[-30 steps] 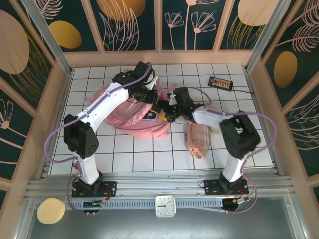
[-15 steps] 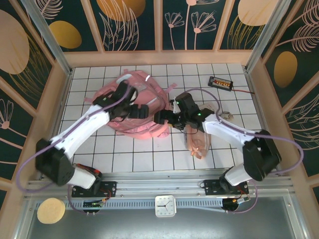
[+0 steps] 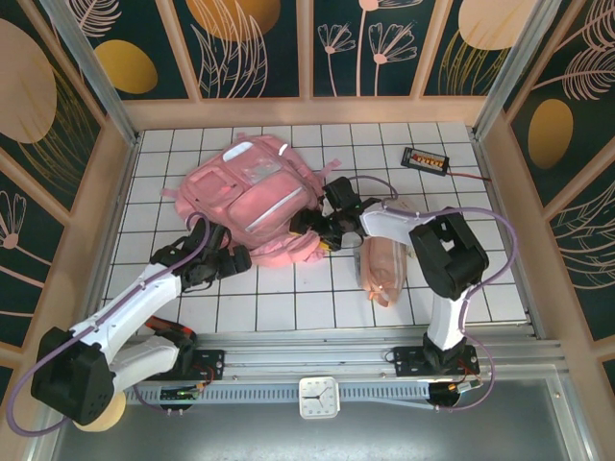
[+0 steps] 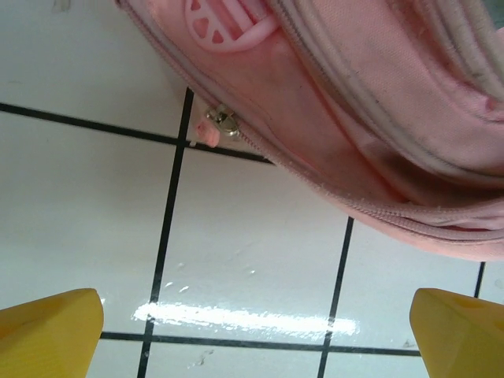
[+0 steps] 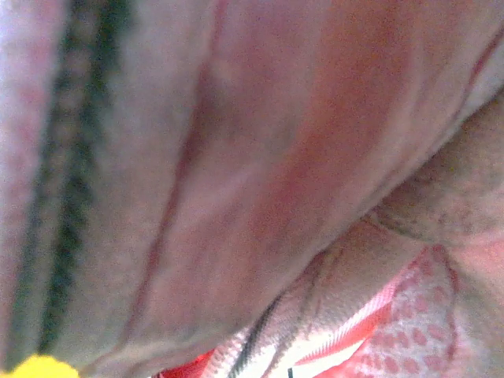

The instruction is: Pack books, pencil case, and school supplies into a backpack

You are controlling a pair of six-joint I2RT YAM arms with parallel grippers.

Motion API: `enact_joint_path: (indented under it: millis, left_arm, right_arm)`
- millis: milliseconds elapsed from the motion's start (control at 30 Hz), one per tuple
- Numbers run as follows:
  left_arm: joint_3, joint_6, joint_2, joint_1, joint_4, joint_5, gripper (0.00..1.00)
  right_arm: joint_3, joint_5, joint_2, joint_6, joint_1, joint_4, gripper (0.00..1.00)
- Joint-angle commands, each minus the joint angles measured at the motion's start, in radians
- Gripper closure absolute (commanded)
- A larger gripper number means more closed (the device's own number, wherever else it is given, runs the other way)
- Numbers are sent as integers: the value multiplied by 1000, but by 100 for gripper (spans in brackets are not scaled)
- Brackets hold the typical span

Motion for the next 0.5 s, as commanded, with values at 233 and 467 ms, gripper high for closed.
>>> enact_joint_path:
  millis: [233,467]
  left_arm:
    - [26,142,-54,36,127,113,10]
    - [77,259,-29,97,264,268,25]
  right_arm:
    - [158,-75,-55,131,-130,81,100]
    - [324,-227,-61,165,-208,-8,100]
